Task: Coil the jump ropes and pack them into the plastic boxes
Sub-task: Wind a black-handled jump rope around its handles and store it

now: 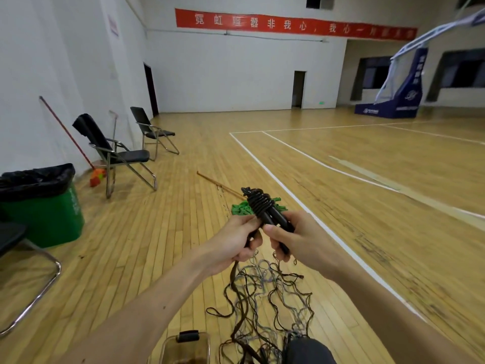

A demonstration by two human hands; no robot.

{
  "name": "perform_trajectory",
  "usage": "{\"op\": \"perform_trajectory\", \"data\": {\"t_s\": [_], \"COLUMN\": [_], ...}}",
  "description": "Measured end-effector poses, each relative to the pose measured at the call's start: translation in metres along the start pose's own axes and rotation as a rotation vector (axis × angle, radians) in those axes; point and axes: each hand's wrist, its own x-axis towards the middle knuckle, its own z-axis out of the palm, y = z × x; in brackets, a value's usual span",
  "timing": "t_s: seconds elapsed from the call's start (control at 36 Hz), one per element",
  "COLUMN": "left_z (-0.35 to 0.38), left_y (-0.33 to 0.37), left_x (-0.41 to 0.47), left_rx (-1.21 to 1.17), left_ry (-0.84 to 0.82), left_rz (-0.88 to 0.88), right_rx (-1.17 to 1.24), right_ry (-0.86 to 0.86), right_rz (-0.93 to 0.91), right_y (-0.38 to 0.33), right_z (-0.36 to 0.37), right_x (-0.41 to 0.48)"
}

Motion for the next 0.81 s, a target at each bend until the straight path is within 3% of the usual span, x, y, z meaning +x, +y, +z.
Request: {"op": "perform_trajectory", "data": {"t_s": [0.31,0.47,0.56,0.61,0.69,0.81], "left_z": [0.007,0.016,0.015,0.015,0.013,0.005], "left_y": [-0.012,-0.014,-0.006,0.002,0.013,0.02], "left_x": [-0.012,-0.016,-0.02,-0.023,-0.026,-0.025], "left_rx": [0.391,0.958,1.103,1.192,1.343,1.371], "left_ry": [0.024,0.017,-0.008,-0.038,-0.1,-0.191], "left_rz": [-0.056,0.007,0.019,0.042,0.08,0.171], "right_rx": [-0.248,-0.39,-0.426,-0.423,-0.432,-0.502], "right_ry": [0.1,0.126,0.139,0.09,-0.123,-0.392], "right_rz": [0.06,0.116,0.15,0.243,0.383,0.419], "right_y": [0.03,0.048,0.049,0.051,0.051,0.042], "right_z": [-0.001,0.003,0.004,0.002,0.002,0.004], "right_x": [0.005,0.005,0.004,0.003,-0.001,-0.012]}}
